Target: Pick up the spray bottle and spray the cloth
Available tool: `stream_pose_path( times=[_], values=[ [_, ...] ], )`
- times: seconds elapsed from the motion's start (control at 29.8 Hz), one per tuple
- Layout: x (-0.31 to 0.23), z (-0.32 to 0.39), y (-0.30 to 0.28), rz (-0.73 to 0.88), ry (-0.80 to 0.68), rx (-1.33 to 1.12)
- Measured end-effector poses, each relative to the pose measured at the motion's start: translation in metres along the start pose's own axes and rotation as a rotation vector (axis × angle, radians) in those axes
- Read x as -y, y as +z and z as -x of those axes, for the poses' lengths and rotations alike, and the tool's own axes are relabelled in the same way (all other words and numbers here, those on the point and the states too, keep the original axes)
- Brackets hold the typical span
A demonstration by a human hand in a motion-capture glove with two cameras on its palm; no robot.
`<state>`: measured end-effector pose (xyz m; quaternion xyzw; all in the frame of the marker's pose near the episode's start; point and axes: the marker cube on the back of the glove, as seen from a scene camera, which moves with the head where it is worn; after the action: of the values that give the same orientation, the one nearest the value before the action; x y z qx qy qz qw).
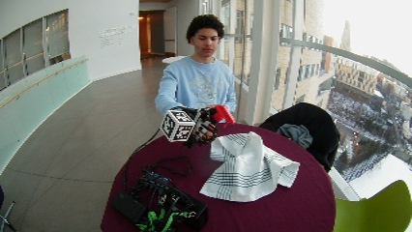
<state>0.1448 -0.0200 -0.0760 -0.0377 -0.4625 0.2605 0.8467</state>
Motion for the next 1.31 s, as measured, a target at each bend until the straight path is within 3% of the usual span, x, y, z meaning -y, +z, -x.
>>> stream_pose_path(
  times=[0.34, 1.31],
  values=[
    [0.009, 0.005, 0.007, 0.06, 0.073, -0.055],
    [0.011, 0.014, 0.017, 0.075, 0.062, -0.057]
  ],
)
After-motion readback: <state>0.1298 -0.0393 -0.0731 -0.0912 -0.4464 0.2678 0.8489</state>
